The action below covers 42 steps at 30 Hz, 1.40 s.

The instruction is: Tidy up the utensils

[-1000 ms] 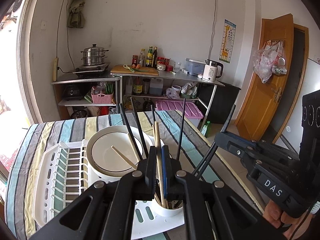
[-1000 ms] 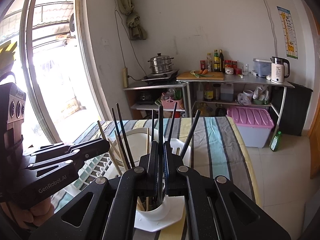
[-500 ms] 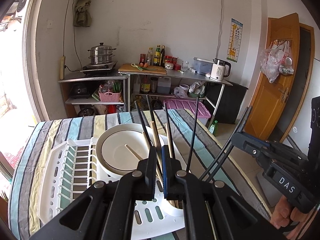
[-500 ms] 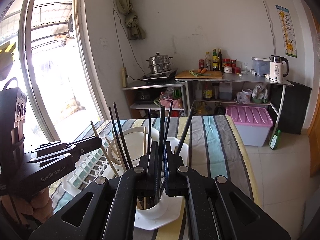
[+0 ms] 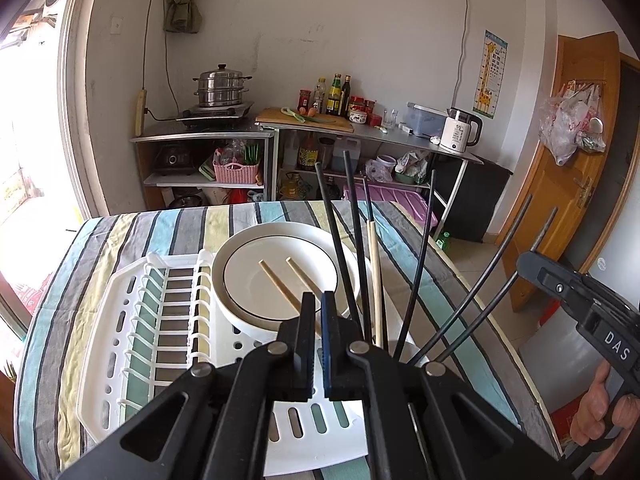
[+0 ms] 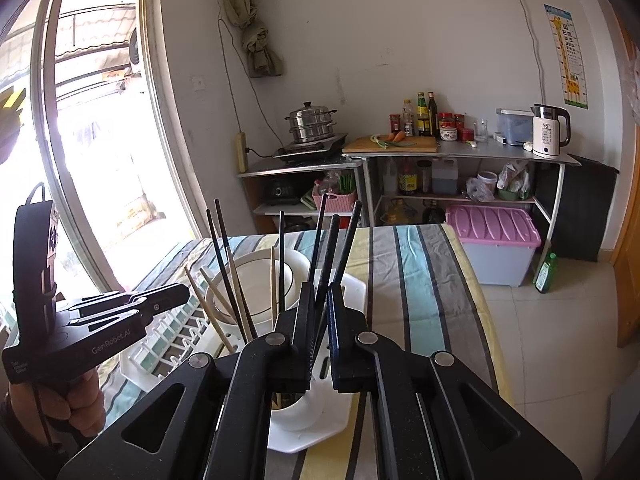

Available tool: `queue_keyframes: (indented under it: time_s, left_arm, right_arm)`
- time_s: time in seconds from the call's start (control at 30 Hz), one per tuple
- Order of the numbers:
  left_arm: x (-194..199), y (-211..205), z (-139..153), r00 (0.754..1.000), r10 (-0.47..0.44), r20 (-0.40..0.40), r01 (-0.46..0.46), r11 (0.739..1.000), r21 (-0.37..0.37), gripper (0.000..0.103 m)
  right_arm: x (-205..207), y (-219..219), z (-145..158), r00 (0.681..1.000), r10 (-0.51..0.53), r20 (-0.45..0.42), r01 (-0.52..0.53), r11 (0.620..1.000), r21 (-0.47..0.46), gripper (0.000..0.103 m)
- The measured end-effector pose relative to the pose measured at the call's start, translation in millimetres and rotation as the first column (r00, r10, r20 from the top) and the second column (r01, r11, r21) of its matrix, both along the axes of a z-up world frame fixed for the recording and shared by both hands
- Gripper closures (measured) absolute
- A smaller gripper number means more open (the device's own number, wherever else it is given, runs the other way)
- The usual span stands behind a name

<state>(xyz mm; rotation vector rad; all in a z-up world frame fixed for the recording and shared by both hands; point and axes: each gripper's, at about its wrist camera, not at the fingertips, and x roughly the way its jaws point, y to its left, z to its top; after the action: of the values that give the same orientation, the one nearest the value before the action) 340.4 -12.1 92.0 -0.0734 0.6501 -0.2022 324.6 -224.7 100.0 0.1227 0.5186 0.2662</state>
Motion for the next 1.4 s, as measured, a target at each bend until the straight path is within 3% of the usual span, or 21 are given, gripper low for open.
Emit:
queue_keyframes:
  time_s: [0.4, 0.53, 0.6, 0.9, 1.13, 1.4]
  left_arm:
    - [-45, 9, 11, 0.998, -0.008, 0.064, 0.009, 1.0, -0.01, 0.1]
    - [-76, 11, 8, 0.996, -0.011, 0.087, 0.011, 1.0, 0.002, 0.091]
    - [-92, 11, 2, 0.996, -0.013, 0.09, 0.013, 1.0, 0.005, 0.085]
    - [-158, 3, -29, 0.997, -0.032, 0.074, 0.031, 0.999, 0.022, 0.079]
    - [-206, 1, -52, 0.999, 0.006, 0.051, -0.007, 0.999, 0.033, 0.072]
    - [-256, 6, -60, 0.994, 0.061, 0.093, -0.066, 0.996, 0.053, 0.068]
  right_arm:
    - [-31, -3, 2, 1.0, -0.005, 0.023, 0.006, 1.0, -0.007, 0.089]
    - [-60, -2, -2, 0.999, 0.007, 0.035, -0.007, 1.0, -0.003, 0.087]
    - [-77, -1, -7, 0.999, 0.012, 0.038, -0.012, 1.0, -0.006, 0.084]
    - [-151, 11, -31, 0.998, 0.044, 0.034, -0.043, 0.999, -0.018, 0.078]
    - [-198, 20, -51, 0.998, 0.052, 0.018, -0.051, 0.998, -0.045, 0.078]
    - [-242, 31, -68, 0.999, 0.04, 0.016, -0.039, 0.997, -0.061, 0.078]
